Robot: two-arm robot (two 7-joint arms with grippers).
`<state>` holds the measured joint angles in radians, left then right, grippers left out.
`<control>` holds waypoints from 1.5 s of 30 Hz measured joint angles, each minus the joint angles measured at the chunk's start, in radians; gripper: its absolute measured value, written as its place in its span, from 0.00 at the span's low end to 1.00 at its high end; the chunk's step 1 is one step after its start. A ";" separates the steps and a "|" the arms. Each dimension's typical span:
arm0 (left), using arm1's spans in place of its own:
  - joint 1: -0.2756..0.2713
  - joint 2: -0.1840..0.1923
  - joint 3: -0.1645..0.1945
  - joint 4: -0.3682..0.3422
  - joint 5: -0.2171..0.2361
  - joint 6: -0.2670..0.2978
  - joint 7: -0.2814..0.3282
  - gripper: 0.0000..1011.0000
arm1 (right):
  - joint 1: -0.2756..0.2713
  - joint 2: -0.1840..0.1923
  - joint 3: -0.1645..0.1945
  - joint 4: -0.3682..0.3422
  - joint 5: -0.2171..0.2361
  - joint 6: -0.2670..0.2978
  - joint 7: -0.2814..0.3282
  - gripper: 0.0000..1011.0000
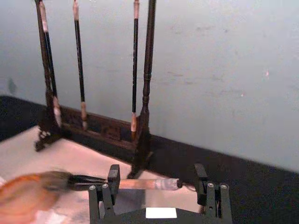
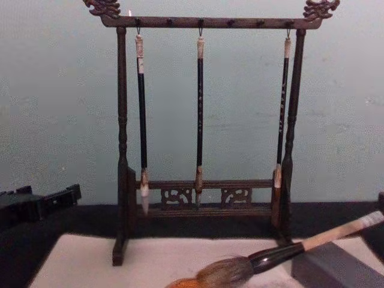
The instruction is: Pick up the brush from the inkstone, write on the paper, then place the brush back to its original position.
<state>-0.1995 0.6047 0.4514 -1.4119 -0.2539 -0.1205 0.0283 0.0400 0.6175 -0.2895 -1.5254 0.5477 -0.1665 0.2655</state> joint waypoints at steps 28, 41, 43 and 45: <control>0.000 0.000 0.000 0.000 0.000 0.000 0.000 0.99 | 0.040 -0.110 0.126 0.207 0.589 0.302 0.279 0.99; 0.000 0.000 0.000 0.000 0.000 0.000 0.000 0.99 | 0.103 -0.121 0.113 0.302 0.717 0.400 0.319 0.99; 0.000 0.000 0.000 0.000 0.000 0.000 0.000 0.99 | 0.118 -0.127 0.108 0.328 0.737 0.414 0.330 0.99; 0.000 0.000 0.000 0.000 0.000 0.000 0.000 0.99 | 0.128 -0.130 0.104 0.343 0.748 0.421 0.335 0.99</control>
<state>-0.1996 0.6047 0.4514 -1.4120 -0.2539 -0.1205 0.0283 0.1683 0.4872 -0.1856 -1.1827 1.2954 0.2546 0.6004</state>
